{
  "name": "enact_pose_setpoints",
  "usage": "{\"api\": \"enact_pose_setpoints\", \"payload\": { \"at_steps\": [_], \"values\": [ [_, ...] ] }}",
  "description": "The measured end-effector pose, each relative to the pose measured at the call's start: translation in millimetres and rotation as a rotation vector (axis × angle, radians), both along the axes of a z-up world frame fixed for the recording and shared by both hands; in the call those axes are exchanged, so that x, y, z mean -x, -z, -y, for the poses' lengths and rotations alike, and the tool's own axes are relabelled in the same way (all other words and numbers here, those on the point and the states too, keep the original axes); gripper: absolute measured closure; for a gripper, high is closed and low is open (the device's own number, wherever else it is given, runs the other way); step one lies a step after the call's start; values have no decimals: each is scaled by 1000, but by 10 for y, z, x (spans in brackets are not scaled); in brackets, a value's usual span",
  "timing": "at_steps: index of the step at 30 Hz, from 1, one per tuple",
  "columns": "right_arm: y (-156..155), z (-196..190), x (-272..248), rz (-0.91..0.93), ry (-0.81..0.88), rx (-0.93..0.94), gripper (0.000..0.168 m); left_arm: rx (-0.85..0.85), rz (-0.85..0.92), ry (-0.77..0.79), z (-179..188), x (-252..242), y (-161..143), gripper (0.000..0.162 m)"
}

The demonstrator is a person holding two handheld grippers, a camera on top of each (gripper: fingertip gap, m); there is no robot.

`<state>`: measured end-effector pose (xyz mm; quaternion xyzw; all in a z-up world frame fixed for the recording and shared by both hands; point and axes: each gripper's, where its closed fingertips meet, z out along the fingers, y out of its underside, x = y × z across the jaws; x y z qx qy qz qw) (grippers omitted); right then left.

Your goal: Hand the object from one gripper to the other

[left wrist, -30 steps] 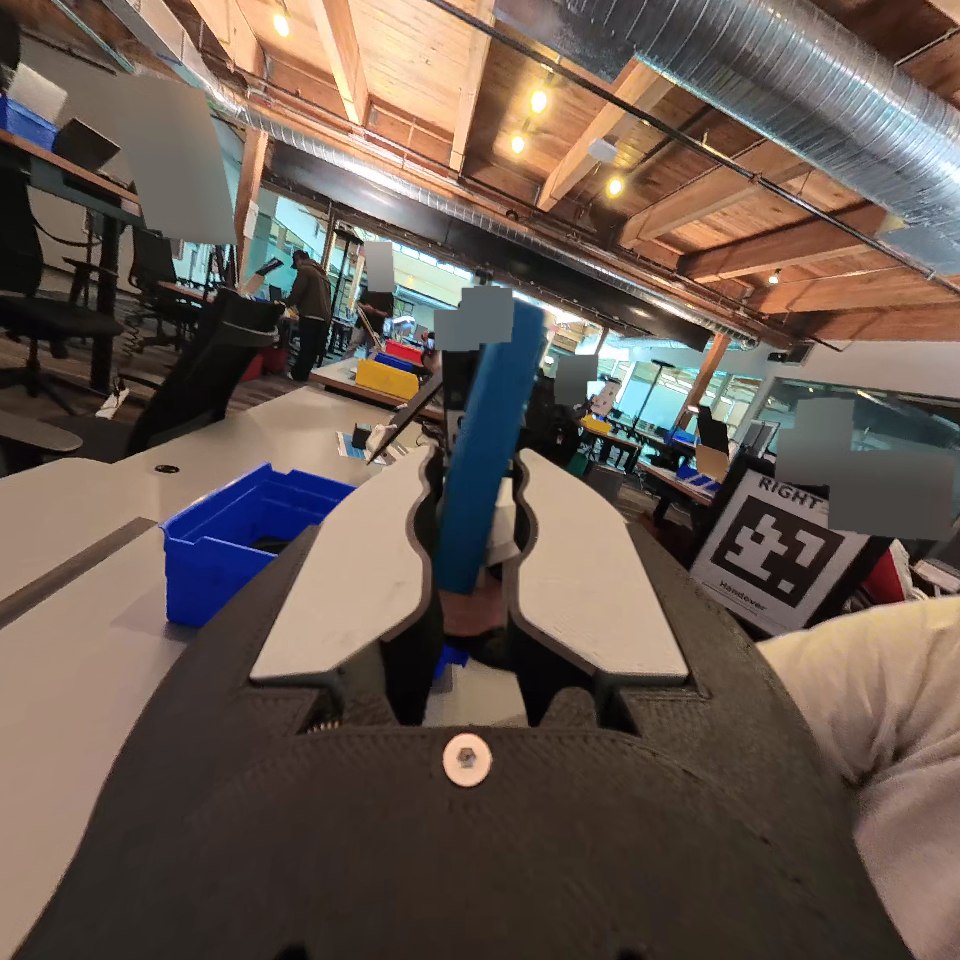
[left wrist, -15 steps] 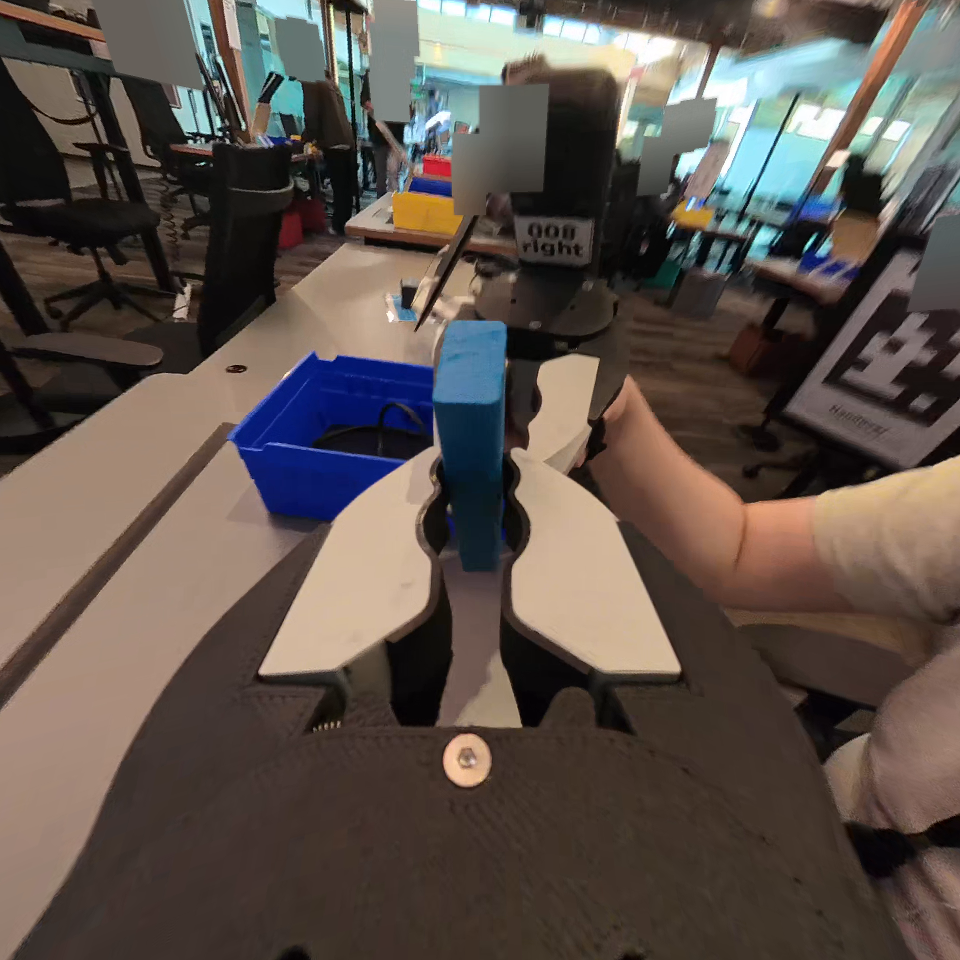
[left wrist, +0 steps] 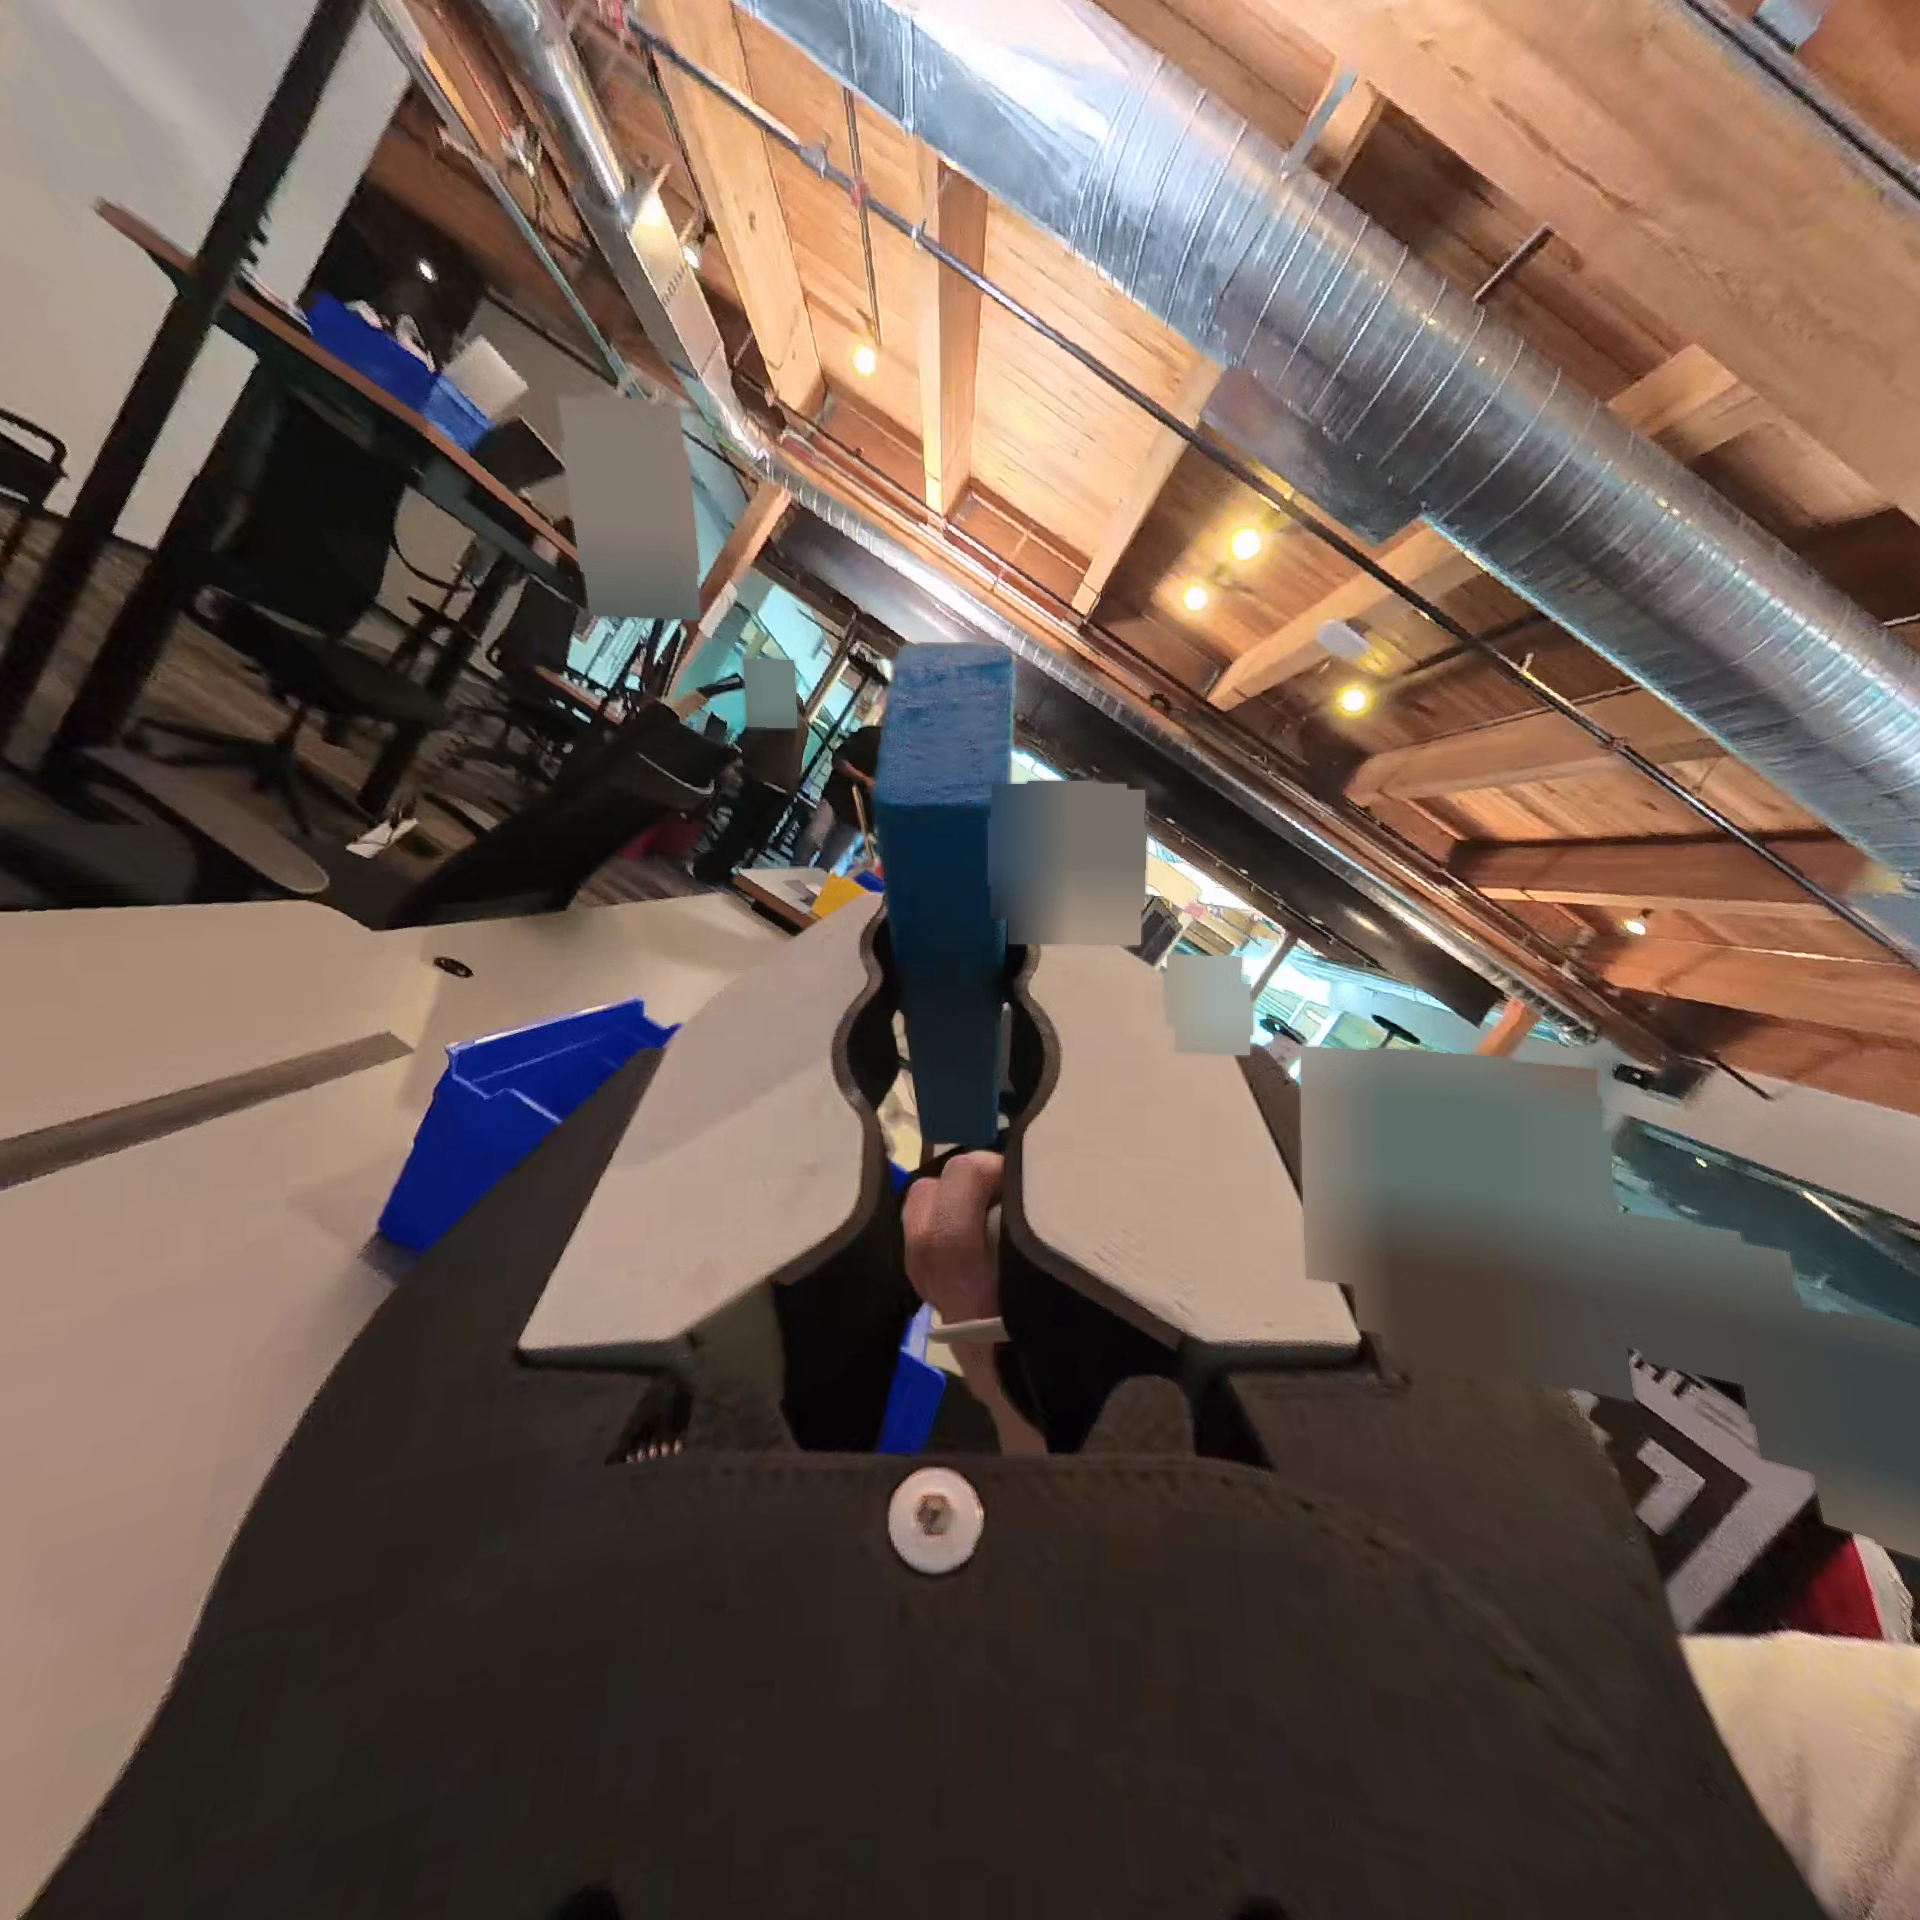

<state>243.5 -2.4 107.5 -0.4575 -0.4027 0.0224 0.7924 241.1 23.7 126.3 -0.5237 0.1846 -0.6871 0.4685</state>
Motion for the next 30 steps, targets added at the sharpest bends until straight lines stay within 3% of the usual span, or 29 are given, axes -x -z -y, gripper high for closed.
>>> {"api": "enact_pose_setpoints", "payload": {
  "at_steps": [1, 6, 9, 10, 14, 17, 21, 25, 28, 30],
  "values": [
    [14, -37, -1, 27, 69, -44, 107, 0, 8, -4, 23, -18, -6, 146],
    [-21, -45, -62, 8, 135, -86, 133, 31, -3, 135, 229, -221, 38, 146],
    [-52, 40, -106, 39, 55, -47, 133, -12, -27, 219, 332, -254, 8, 144],
    [-57, 34, -152, 38, 38, 9, 133, -78, -78, 204, 333, -243, 13, 136],
    [-26, 41, -372, -16, -107, 306, 133, -489, -312, -150, 132, 26, -17, 104],
    [91, 127, -466, -45, -272, 559, 133, -853, -496, -397, 181, 150, -13, 92],
    [271, 112, -581, -37, -271, 753, 133, -1115, -784, -504, 207, -22, 291, 92],
    [383, 127, -550, -28, -243, 887, 133, -1356, -969, -662, 144, -210, 507, 105],
    [478, 155, -496, 6, -212, 957, 133, -1396, -1018, -670, 128, -328, 641, 111],
    [485, 192, -441, 21, -221, 973, 133, -1410, -1056, -628, 117, -365, 757, 130]
  ]
}}
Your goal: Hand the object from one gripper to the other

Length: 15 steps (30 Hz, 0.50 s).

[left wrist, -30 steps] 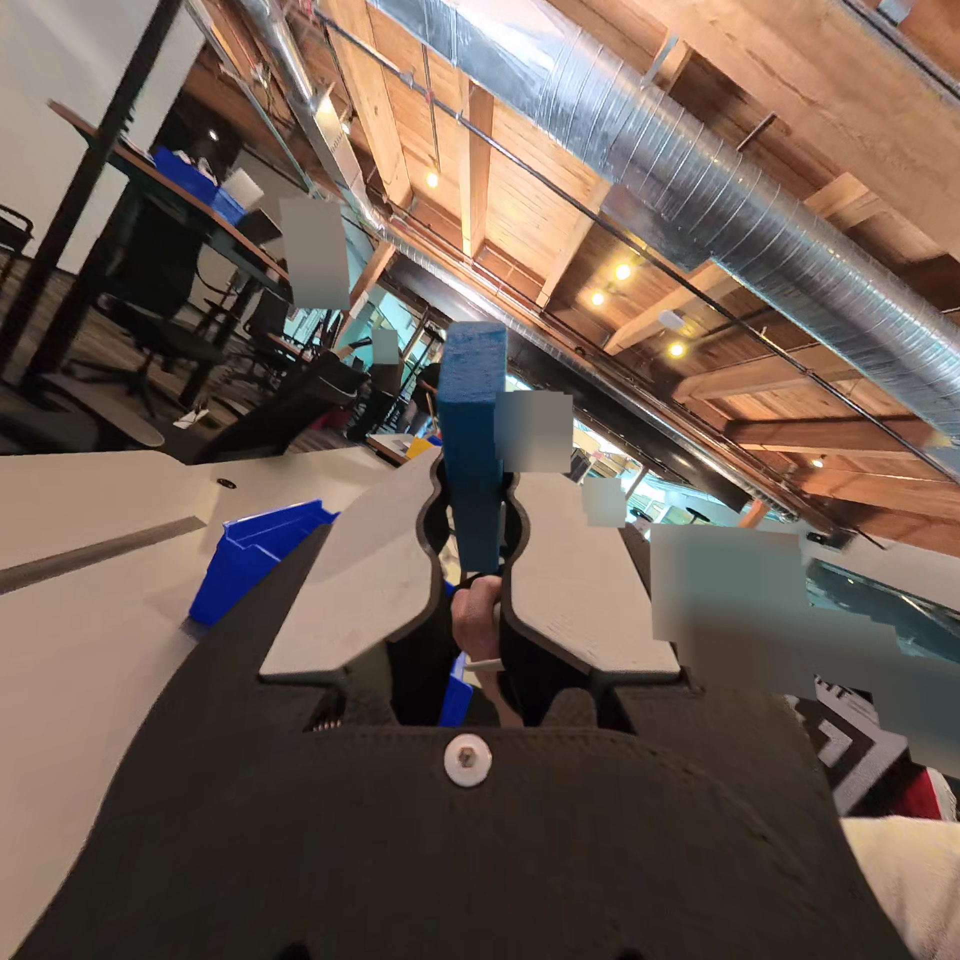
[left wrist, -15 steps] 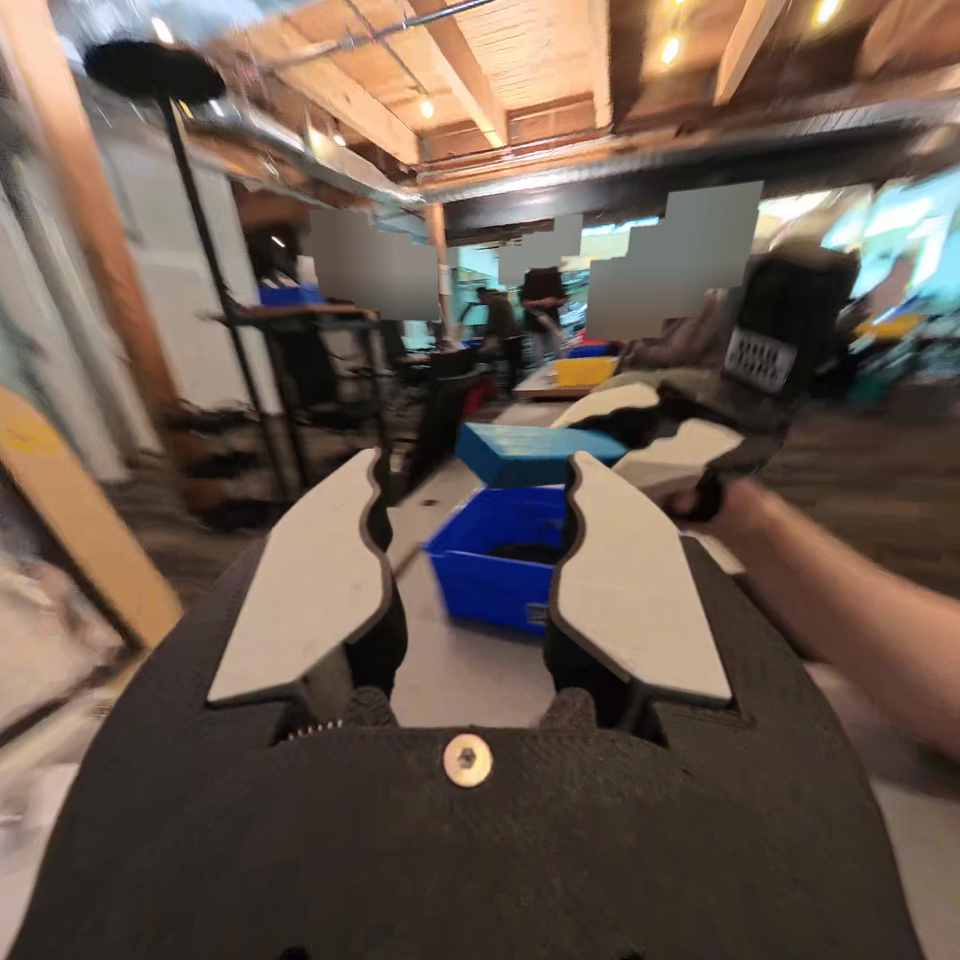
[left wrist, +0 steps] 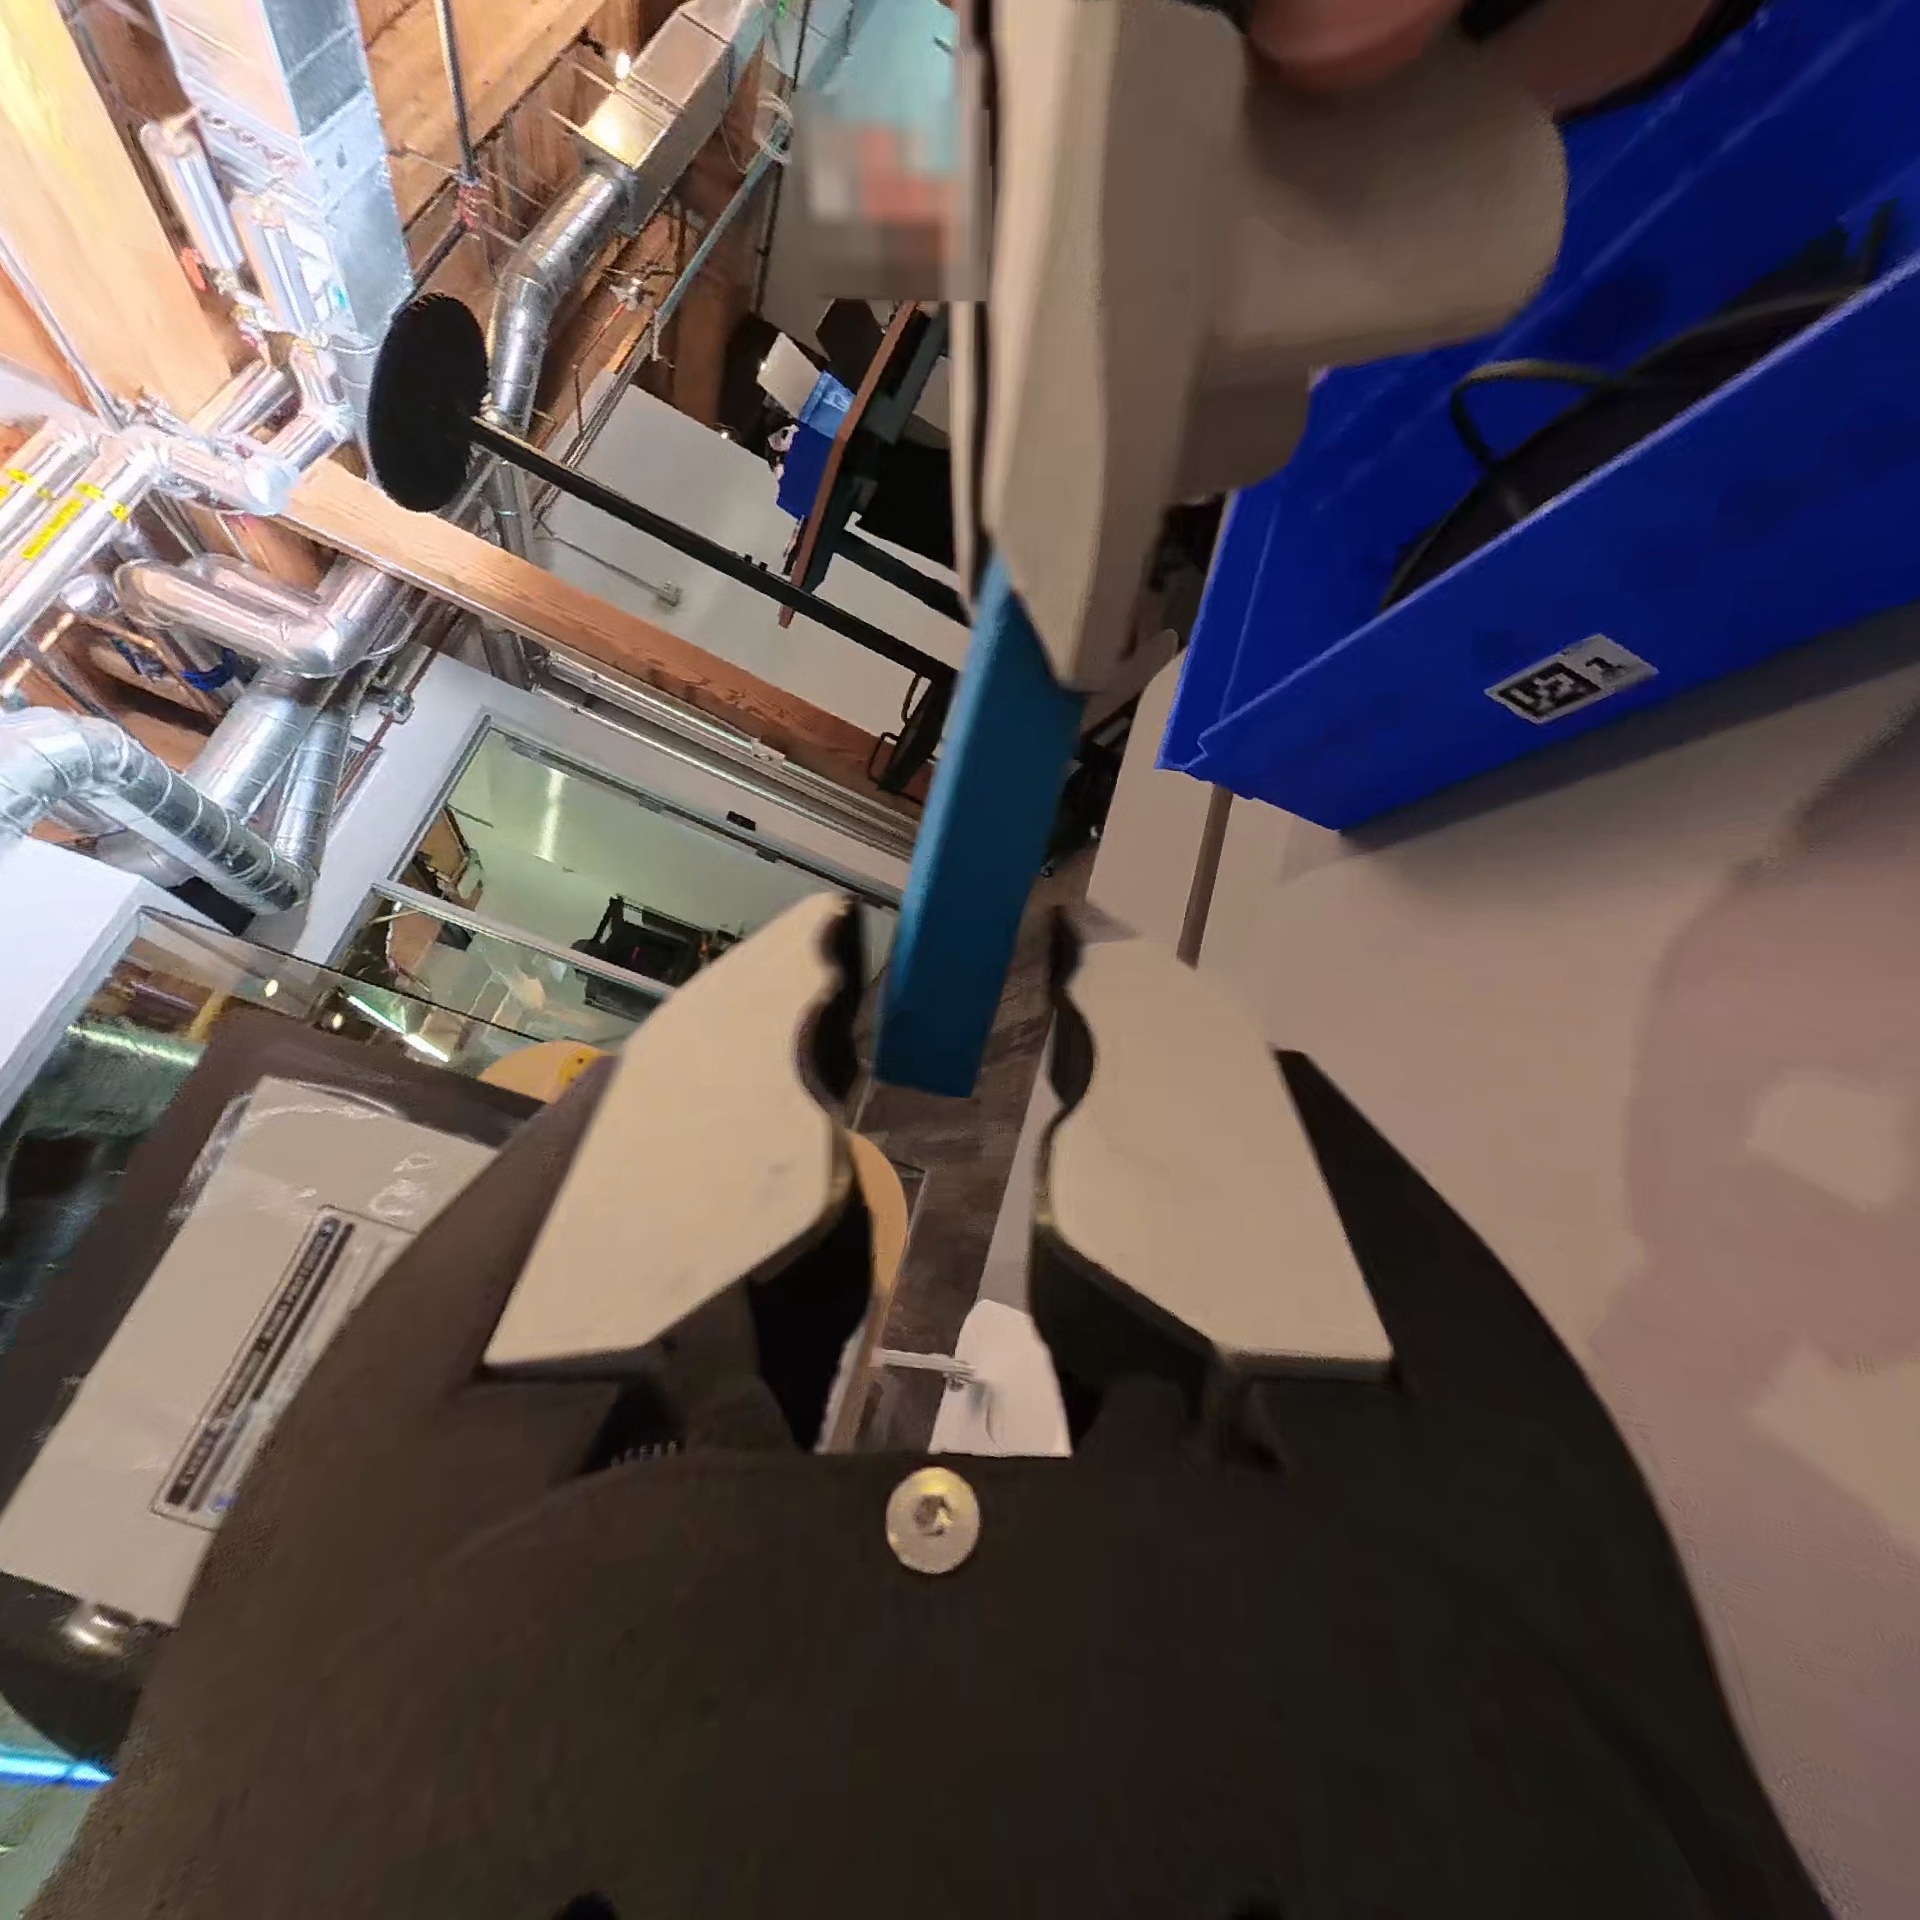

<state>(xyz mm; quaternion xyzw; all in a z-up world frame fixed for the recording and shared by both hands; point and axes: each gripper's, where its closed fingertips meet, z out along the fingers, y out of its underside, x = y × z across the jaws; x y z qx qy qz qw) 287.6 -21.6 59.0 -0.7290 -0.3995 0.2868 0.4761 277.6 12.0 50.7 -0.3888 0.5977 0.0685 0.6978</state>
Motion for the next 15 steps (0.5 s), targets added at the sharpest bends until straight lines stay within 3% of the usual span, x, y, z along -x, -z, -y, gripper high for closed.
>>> {"api": "enact_pose_setpoints", "payload": {
  "at_steps": [1, 4, 6, 7, 10, 13, 15],
  "values": [
    [-52, 11, 31, -24, -6, -15, 133, -36, -14, 7, 6, -2, 17, 144],
    [-202, 13, 48, -64, -16, -141, 129, 27, 21, 12, -3, 10, -25, 145],
    [-342, 39, 3, -83, -42, -327, 106, 83, 134, 39, 9, 49, -178, 145],
    [-410, 81, -27, -107, -67, -417, 105, 138, 202, 74, 43, 61, -261, 145],
    [-640, 215, -93, -313, -150, -522, 107, 469, 365, 270, 264, -18, -406, 145],
    [-861, 284, -90, -607, -246, -418, 113, 800, 439, 498, 554, -150, -464, 145],
    [-821, 261, 0, -641, -283, -361, 113, 962, 468, 578, 643, -204, -471, 145]
  ]
}}
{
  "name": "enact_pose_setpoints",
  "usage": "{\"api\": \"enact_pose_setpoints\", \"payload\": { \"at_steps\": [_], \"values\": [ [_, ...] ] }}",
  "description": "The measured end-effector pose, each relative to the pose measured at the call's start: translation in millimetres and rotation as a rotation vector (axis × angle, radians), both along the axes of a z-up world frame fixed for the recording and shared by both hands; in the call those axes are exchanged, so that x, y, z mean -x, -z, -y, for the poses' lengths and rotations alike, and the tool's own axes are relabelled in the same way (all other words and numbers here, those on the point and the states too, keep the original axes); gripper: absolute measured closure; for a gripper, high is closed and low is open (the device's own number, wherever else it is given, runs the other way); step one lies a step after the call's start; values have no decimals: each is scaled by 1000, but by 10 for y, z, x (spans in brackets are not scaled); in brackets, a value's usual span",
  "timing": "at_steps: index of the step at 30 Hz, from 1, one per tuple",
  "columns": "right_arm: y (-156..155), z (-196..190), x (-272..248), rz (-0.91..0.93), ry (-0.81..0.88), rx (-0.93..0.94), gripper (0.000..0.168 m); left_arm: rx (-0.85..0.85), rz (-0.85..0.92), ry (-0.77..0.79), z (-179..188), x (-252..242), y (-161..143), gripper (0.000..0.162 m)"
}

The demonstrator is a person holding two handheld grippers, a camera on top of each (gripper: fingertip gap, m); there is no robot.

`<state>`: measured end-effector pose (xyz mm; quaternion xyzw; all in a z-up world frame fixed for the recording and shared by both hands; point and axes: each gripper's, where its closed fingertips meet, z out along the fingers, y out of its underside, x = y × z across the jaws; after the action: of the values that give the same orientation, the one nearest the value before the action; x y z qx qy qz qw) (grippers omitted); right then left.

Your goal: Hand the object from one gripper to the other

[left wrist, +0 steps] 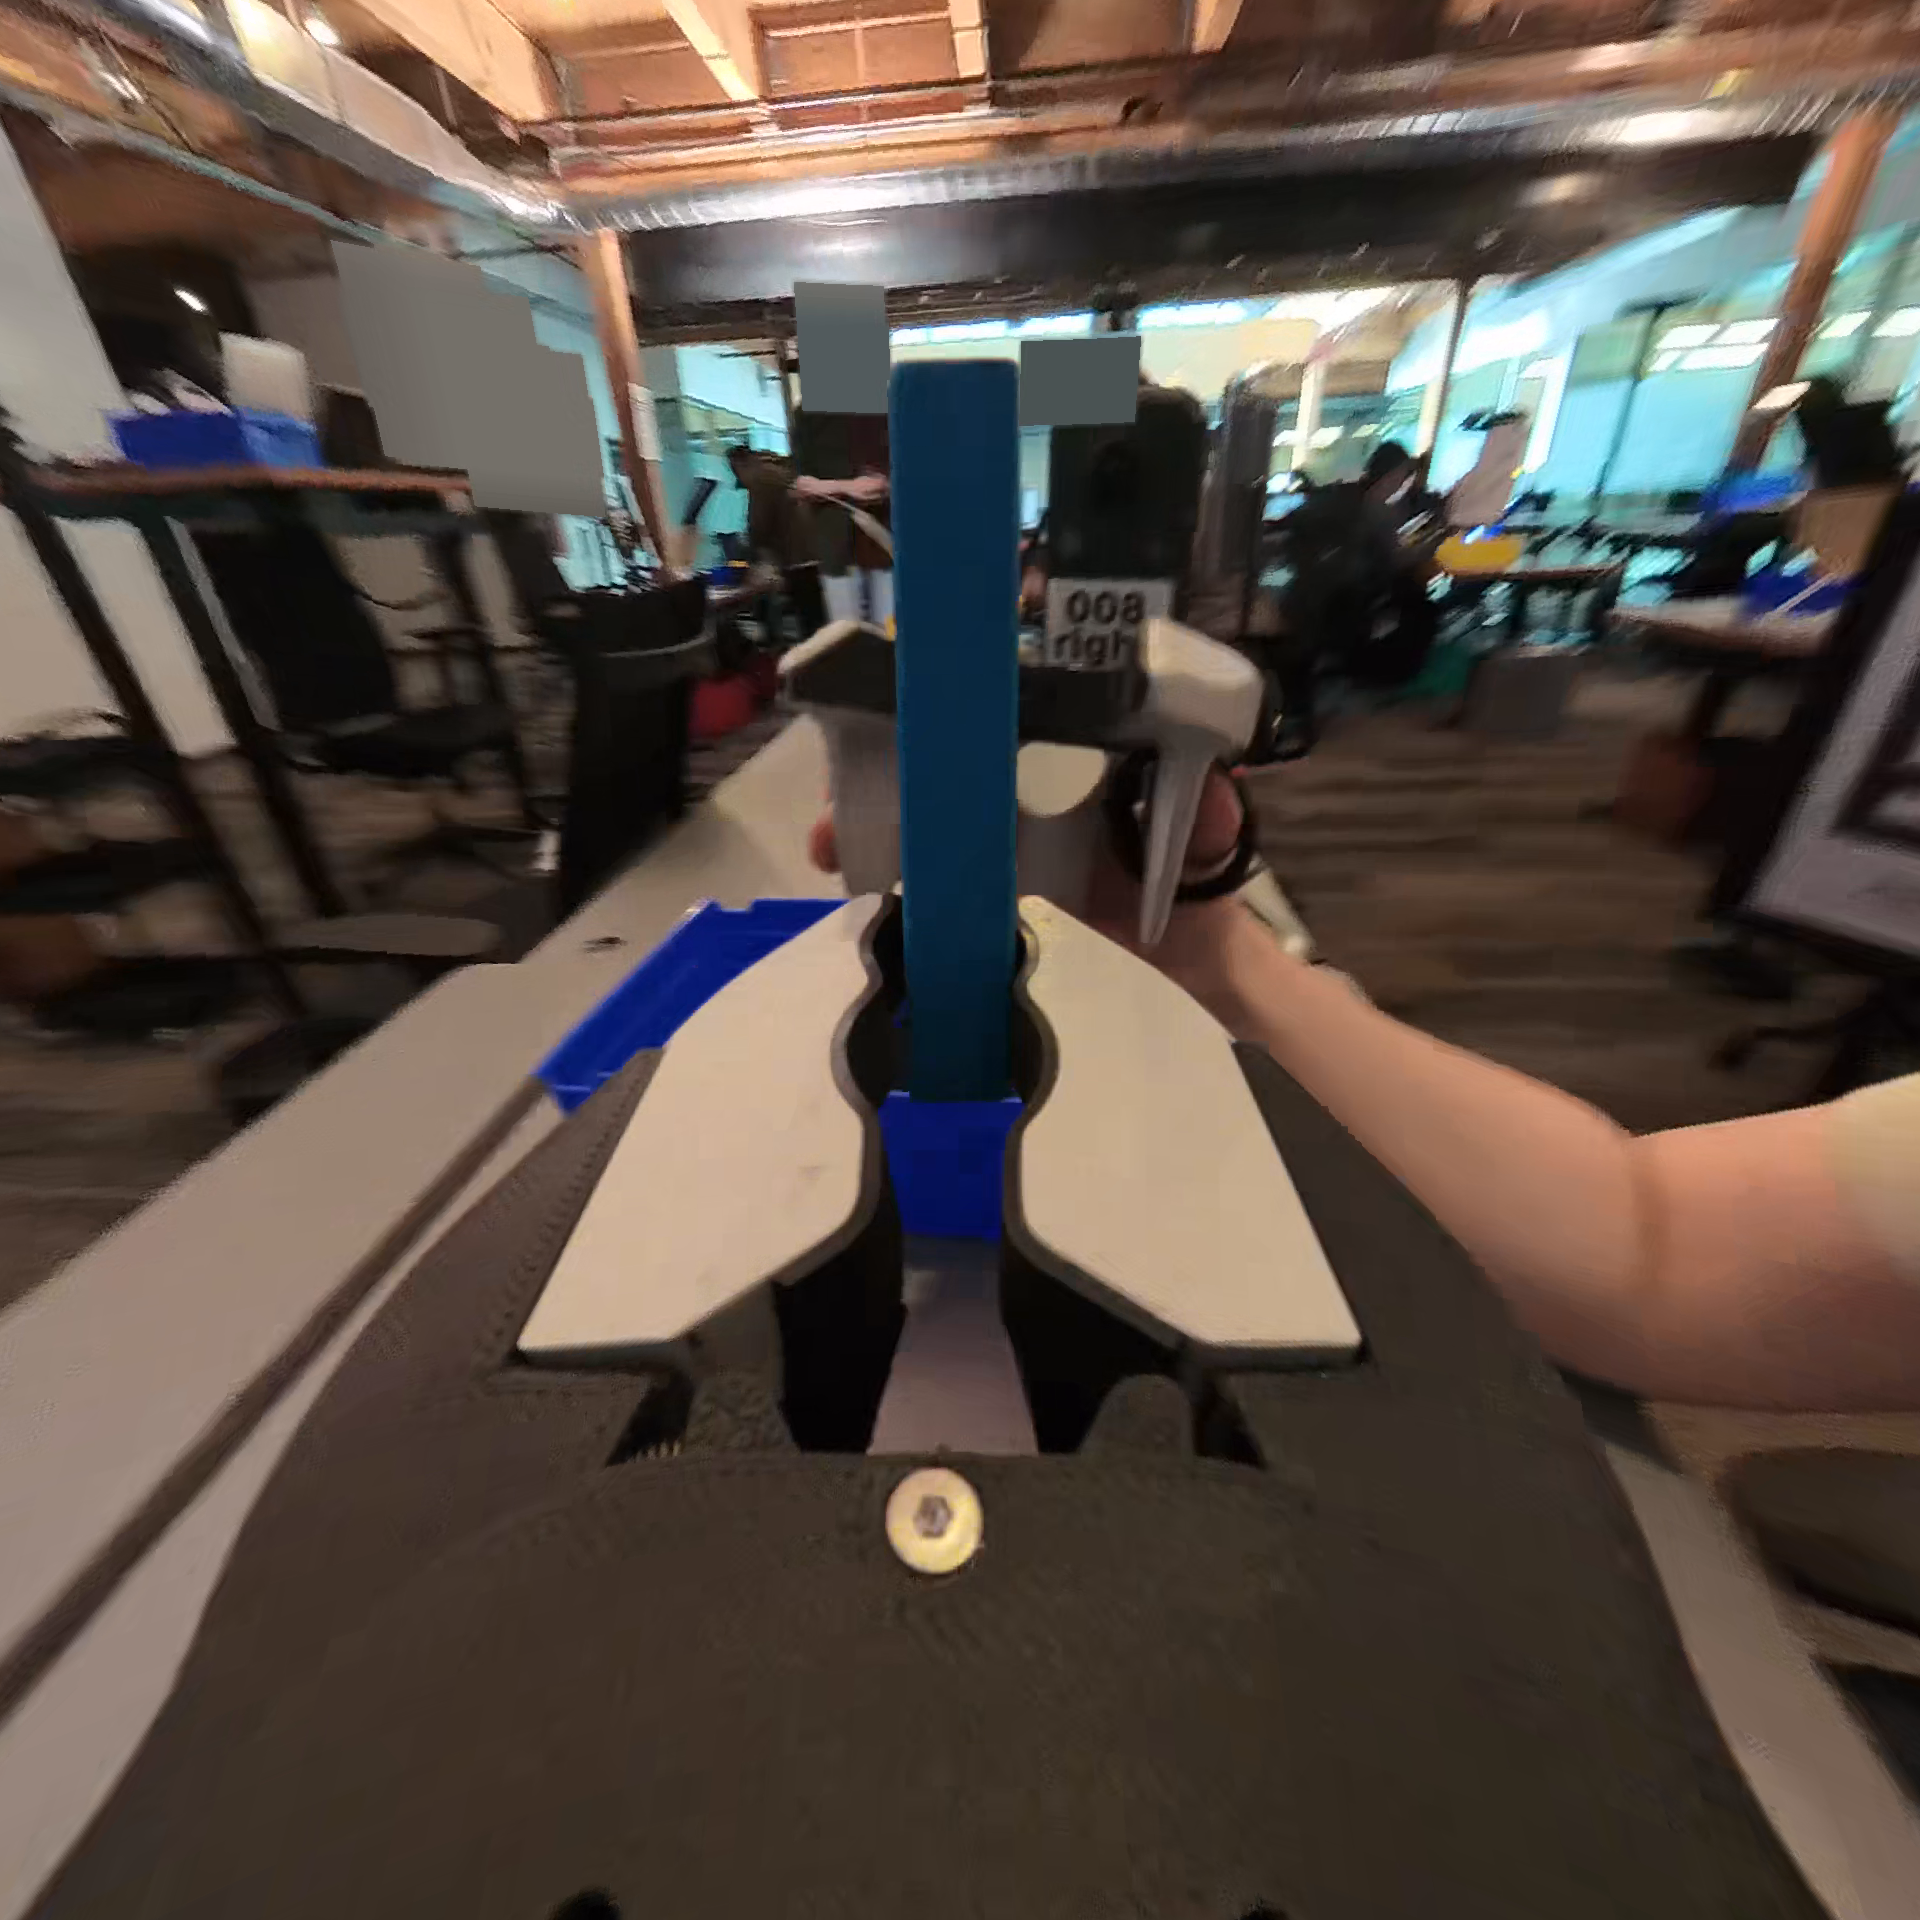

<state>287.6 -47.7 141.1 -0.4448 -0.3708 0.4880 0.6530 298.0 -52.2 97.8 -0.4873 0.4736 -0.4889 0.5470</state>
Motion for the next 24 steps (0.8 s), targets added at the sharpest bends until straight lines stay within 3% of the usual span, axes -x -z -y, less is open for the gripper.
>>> {"api": "enact_pose_setpoints", "payload": {
  "at_steps": [2, 3, 4, 6, 8, 10, 14, 19, 20, 21, 24],
  "values": [
    [106, -16, 128, 54, -13, 2, 113, 105, -4, 78, 48, -40, 35, 145],
    [147, -31, 171, 78, -6, -3, 122, 145, -21, 114, 70, -58, 73, 145],
    [181, -32, 196, 97, -13, -3, 147, 176, -46, 146, 86, -70, 114, 145],
    [247, -62, 206, 130, -65, 96, 151, 186, -73, 137, 6, -36, 157, 143],
    [384, -169, 180, 205, -43, 185, 151, 114, -120, 61, -136, 67, 191, 108],
    [577, -244, 169, 329, 24, 176, 151, 24, -140, -27, -254, 206, 149, 91],
    [954, -183, 265, 588, 20, 171, 151, -79, -96, -20, -124, 314, -21, 104],
    [1228, -130, 296, 798, 48, 139, 151, -179, -420, -61, -172, 241, 506, 109],
    [1280, -132, 283, 839, 62, 137, 151, -190, -455, -36, -140, 219, 586, 117],
    [1349, -149, 253, 891, 85, 133, 150, -198, -477, -13, -112, 204, 637, 139],
    [1404, -200, 204, 943, 141, 89, 150, -213, -522, -11, -130, 176, 698, 142]
  ]
}}
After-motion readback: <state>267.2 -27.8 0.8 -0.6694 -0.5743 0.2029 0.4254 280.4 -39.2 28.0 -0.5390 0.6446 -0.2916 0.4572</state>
